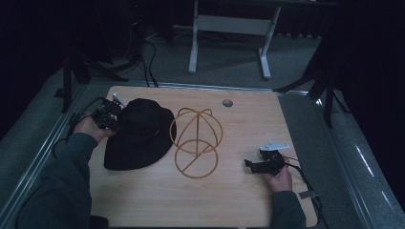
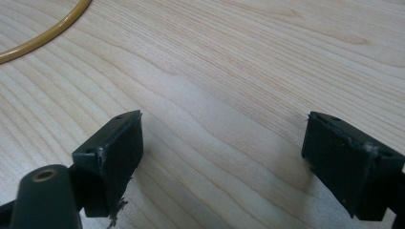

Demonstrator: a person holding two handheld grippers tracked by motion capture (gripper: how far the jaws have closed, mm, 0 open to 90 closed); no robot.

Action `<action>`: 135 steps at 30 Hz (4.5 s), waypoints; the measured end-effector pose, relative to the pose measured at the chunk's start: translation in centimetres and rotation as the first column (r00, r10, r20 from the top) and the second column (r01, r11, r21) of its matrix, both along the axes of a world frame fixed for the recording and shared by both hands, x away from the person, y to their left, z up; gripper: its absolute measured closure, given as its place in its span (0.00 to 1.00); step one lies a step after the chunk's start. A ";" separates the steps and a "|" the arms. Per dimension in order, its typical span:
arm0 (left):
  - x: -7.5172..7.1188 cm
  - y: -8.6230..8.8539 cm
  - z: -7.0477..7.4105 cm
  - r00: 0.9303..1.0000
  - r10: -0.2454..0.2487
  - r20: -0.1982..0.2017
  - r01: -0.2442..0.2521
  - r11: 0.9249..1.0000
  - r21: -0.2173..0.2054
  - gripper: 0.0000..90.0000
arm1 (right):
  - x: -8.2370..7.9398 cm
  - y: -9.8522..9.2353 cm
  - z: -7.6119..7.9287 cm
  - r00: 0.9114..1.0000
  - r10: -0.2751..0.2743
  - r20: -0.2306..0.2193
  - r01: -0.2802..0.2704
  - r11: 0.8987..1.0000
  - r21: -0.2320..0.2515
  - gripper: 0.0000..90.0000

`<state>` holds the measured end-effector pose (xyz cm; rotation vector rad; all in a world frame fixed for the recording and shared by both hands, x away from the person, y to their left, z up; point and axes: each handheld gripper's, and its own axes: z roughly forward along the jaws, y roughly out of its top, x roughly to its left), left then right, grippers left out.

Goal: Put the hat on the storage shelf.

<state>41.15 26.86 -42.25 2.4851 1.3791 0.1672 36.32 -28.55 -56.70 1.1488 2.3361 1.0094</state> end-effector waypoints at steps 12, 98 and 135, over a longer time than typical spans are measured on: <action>-0.3 0.3 1.3 0.999 0.013 0.049 -0.012 1.000 -0.024 0.94 | 0.0 0.0 0.0 1.000 0.000 0.000 0.000 1.000 0.000 0.15; -4.9 0.9 12.5 0.950 -0.119 0.290 0.169 0.973 -0.154 0.94 | 0.0 0.0 0.0 1.000 0.001 0.001 -0.001 1.000 0.000 0.16; -4.6 2.3 14.1 0.939 -0.132 0.318 0.198 0.963 -0.183 0.94 | 0.0 0.0 0.0 1.000 0.000 0.001 0.000 1.000 0.001 0.16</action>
